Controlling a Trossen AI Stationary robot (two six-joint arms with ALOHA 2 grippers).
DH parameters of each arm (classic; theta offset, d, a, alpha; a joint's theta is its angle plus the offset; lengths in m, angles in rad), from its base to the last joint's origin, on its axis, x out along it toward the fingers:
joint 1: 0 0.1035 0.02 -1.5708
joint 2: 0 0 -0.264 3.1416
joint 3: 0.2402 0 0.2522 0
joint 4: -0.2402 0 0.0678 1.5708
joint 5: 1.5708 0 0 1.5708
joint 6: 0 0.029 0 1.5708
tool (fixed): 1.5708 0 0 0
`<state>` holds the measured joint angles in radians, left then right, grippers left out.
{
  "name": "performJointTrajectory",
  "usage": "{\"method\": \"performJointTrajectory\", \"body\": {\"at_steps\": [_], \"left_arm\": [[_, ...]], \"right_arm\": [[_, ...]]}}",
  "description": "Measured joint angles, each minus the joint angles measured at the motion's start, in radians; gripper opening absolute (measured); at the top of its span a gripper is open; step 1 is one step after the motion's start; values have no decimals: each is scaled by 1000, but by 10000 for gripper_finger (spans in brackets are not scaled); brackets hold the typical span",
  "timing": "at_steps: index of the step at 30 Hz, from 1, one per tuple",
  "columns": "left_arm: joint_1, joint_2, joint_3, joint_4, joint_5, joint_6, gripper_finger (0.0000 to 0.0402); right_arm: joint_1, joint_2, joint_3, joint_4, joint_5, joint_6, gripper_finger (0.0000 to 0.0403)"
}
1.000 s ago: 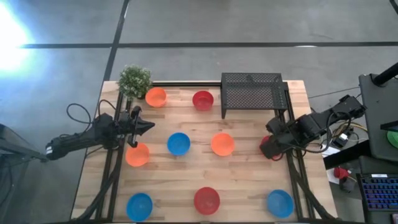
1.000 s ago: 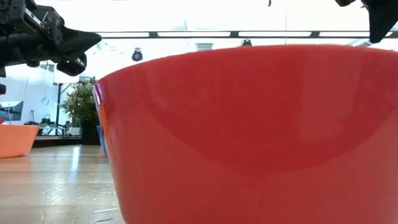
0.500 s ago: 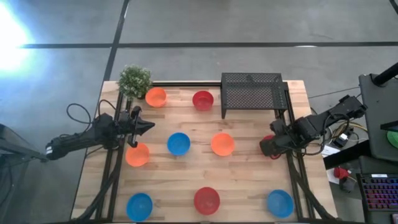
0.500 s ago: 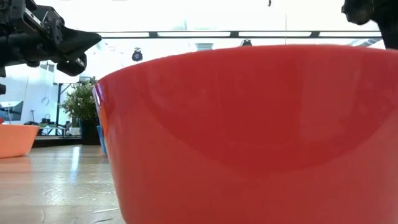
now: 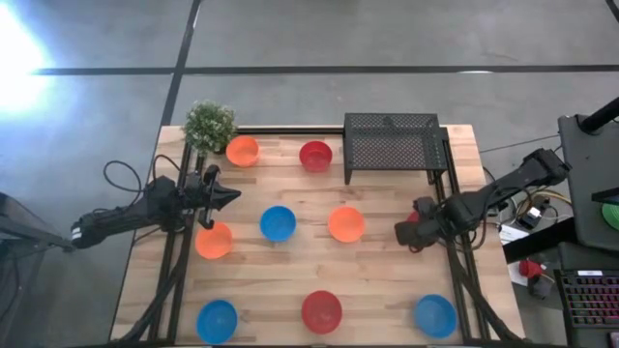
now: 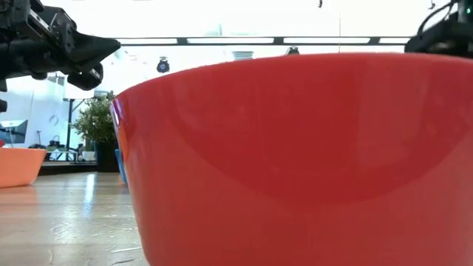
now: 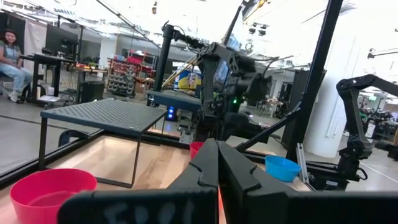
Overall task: Pick & Place Mini bowls
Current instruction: Put the middle red bowl on the shelf
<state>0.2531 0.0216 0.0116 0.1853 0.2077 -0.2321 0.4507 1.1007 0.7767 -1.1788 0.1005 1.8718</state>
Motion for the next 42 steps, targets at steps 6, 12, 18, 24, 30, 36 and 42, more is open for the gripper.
{"method": "performJointTrajectory", "body": {"at_steps": [6, 12, 18, 24, 30, 36, 42], "left_arm": [[0, 0, 0, 1, 0, 0, 0], [0, 0, 0, 1, 0, 0, 0], [0, 0, 0, 1, 0, -3, 0], [0, 0, 0, 1, 0, -5, 0], [0, 0, 0, 1, 0, -6, 0], [0, 0, 0, 0, 0, -6, 0], [0, 0, 0, 0, 0, -6, 0]], "right_arm": [[0, -1, -70, 106, 0, 8, 178], [0, 2, -152, 204, 0, 15, 178], [0, 1, -199, 222, 0, 32, 178], [1, 1, -255, 306, 1, 23, 178], [0, 1, -293, 347, 1, 7, 174], [0, 2, -297, 348, 2, 6, 111], [0, 1, -296, 337, 3, 2, 20]]}}
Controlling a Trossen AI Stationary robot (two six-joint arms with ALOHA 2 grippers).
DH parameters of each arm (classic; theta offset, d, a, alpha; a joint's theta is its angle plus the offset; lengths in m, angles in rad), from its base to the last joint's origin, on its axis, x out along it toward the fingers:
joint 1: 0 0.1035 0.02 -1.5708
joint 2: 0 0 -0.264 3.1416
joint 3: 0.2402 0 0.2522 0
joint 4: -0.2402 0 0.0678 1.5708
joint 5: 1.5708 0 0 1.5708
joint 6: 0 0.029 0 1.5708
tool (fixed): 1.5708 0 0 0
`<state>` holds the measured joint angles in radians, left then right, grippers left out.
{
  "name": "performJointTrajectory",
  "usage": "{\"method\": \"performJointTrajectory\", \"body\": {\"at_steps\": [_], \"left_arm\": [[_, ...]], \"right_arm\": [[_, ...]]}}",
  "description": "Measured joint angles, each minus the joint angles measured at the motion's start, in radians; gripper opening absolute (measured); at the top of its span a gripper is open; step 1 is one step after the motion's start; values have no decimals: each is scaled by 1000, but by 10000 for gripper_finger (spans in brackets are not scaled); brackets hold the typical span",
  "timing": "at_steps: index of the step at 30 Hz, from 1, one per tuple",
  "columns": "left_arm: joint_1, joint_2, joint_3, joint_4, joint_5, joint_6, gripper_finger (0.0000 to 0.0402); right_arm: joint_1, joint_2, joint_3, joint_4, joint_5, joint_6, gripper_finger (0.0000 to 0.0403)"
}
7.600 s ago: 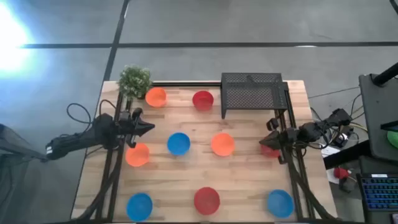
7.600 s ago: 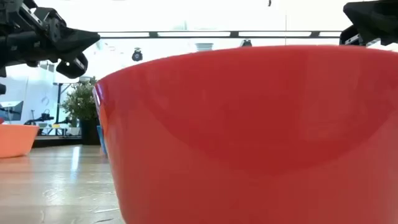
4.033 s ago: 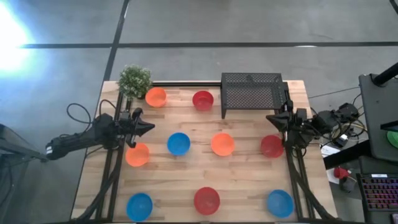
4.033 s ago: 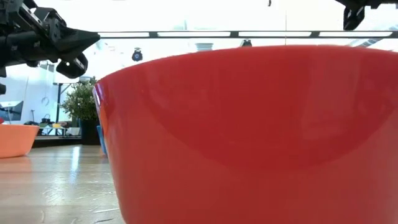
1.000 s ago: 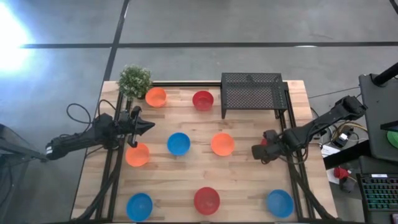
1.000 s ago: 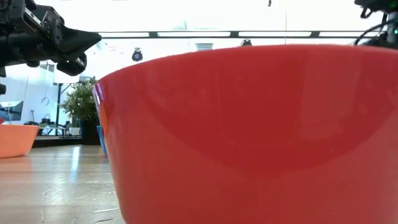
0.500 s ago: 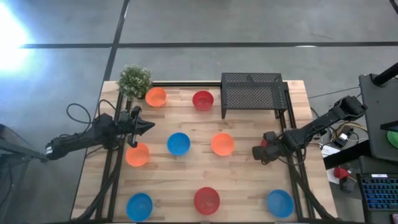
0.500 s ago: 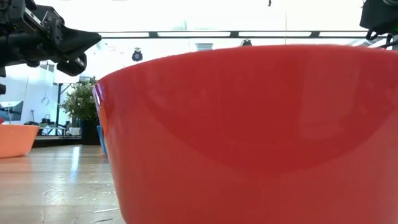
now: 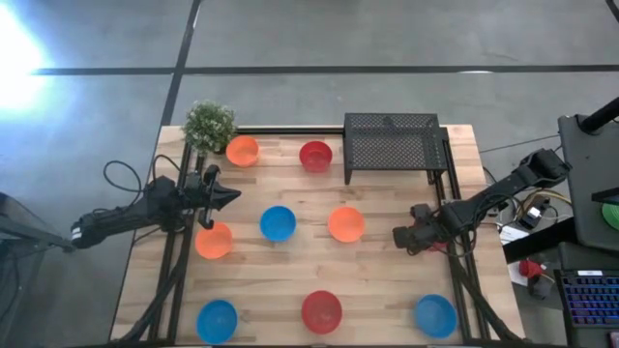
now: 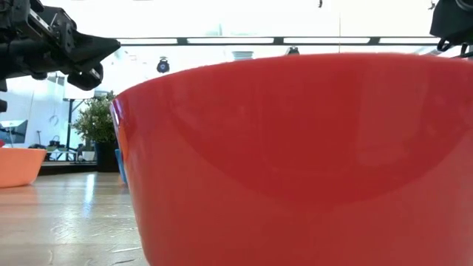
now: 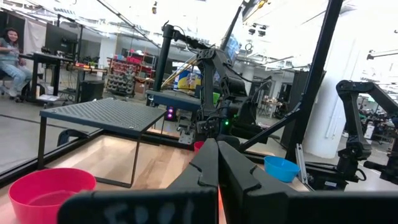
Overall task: Pick & Place Mini bowls
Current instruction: Put the middle red bowl on the shelf
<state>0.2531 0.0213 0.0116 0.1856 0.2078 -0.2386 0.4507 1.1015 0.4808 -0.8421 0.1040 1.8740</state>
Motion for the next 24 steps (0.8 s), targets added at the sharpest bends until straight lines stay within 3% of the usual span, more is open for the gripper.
{"method": "performJointTrajectory", "body": {"at_steps": [6, 14, 24], "left_arm": [[0, 0, 0, 0, 0, 0, 0], [0, 0, 0, 0, 0, 0, 0], [0, 0, 0, 0, 0, 0, 0]], "right_arm": [[0, 2, 26, 0, -2, -20, 10], [0, 2, 204, -60, -3, -90, 8], [-18, 55, 509, -424, 7, -184, 8]]}}
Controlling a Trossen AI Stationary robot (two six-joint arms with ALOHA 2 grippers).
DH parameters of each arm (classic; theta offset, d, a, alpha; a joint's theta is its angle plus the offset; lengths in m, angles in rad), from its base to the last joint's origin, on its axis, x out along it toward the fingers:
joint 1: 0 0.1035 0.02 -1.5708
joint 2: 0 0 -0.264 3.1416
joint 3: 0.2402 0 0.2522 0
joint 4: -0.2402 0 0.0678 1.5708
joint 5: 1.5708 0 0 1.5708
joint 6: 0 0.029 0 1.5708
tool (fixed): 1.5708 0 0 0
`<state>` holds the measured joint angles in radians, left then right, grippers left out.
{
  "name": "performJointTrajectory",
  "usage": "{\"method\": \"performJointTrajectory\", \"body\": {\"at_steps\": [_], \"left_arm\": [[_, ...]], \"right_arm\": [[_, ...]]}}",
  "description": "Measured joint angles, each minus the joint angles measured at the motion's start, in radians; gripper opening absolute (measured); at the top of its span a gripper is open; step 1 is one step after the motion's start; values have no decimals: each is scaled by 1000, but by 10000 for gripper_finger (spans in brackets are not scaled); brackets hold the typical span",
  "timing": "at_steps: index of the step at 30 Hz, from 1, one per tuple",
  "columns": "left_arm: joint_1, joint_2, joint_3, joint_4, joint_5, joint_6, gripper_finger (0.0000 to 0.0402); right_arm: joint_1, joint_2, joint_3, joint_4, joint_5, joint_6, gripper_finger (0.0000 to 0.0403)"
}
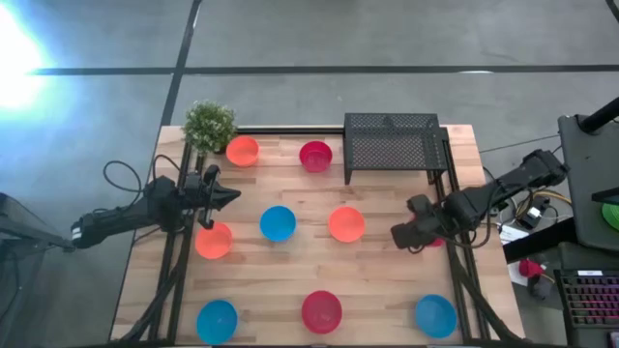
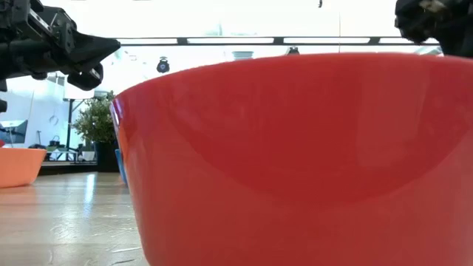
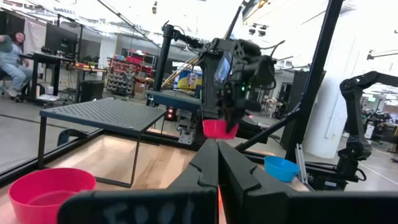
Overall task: Pick & Place Mini bowls
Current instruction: Put the middle red bowl on the shelf
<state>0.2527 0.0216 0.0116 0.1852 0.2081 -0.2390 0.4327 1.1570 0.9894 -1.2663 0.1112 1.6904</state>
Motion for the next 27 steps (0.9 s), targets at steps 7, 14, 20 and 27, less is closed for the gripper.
{"method": "performJointTrajectory", "body": {"at_steps": [7, 14, 20, 27], "left_arm": [[0, 0, 0, 0, 0, 0, 0], [0, 0, 0, 0, 0, 0, 0], [0, 0, 0, 0, 0, -27, 0], [0, 0, 0, 1, 0, -45, 0]], "right_arm": [[-104, 80, 208, -181, 23, -258, 8], [-282, 123, 327, -196, 97, -616, 8], [-502, 104, 361, -197, 101, -865, 8], [-765, 83, 370, -193, 93, -1085, 8]]}}
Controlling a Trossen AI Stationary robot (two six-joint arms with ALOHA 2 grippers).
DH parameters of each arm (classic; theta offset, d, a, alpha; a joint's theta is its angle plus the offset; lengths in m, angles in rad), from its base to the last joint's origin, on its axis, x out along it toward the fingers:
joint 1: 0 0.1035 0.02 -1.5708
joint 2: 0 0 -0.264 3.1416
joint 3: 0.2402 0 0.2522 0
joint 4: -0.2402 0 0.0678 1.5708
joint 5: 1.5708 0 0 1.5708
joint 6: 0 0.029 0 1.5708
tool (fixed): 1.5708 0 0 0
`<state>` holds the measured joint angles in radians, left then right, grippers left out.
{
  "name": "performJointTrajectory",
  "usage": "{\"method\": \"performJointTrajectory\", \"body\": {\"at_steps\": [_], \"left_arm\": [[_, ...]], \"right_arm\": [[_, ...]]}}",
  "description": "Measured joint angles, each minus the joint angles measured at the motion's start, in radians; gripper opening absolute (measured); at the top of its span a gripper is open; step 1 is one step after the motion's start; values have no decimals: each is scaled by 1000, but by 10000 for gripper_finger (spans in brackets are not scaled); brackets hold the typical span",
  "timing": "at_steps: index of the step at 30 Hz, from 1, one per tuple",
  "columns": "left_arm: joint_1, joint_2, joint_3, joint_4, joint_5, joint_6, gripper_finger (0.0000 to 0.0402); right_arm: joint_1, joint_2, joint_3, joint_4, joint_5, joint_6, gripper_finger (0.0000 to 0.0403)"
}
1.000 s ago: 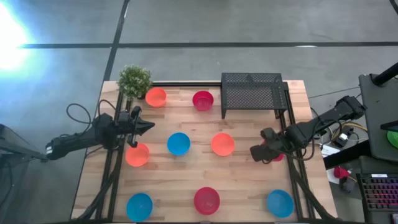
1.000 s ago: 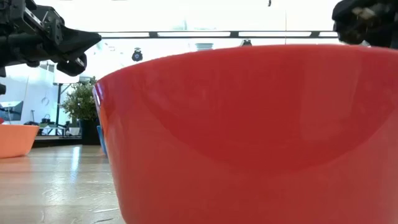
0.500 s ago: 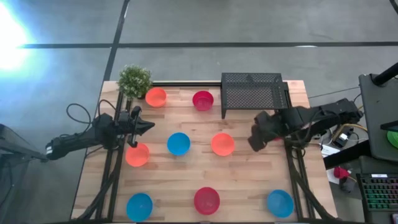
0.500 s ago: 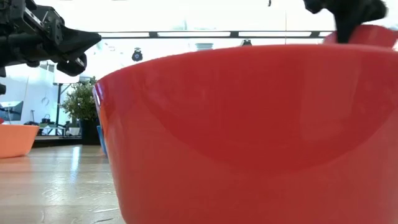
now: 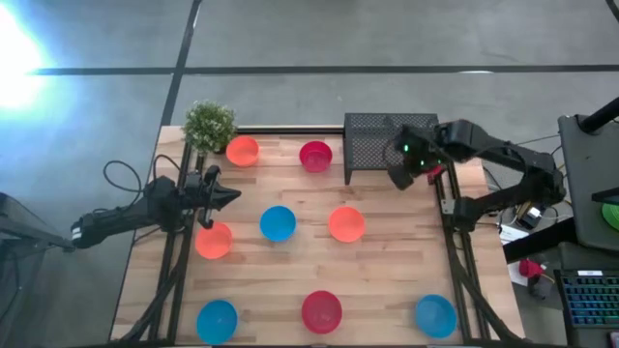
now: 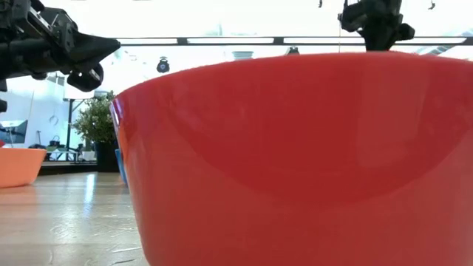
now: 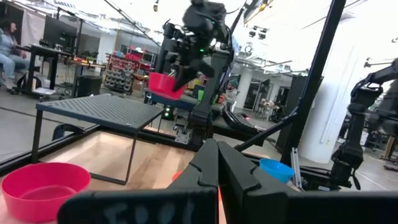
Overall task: Pick & Place Mini bowls
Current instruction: Put the middle red bowl on the shelf
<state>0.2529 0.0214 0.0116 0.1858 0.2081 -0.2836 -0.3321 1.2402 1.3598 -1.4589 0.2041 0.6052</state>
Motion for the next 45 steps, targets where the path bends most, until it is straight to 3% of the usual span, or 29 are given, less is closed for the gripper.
{"method": "performJointTrajectory", "body": {"at_steps": [10, 16, 27, 45], "left_arm": [[0, 0, 0, 0, 0, -1, 0], [0, 0, 0, 0, 0, -2, 0], [0, 0, 0, 0, 0, -7, 0], [0, 0, 0, 0, 0, -8, 0]], "right_arm": [[-317, 62, 0, 9, -26, -266, 8], [-432, 130, 0, 46, -27, -375, 8], [-509, 257, 3, 75, -29, -479, 8], [-533, 279, 1, 91, -3, -500, 8]]}}
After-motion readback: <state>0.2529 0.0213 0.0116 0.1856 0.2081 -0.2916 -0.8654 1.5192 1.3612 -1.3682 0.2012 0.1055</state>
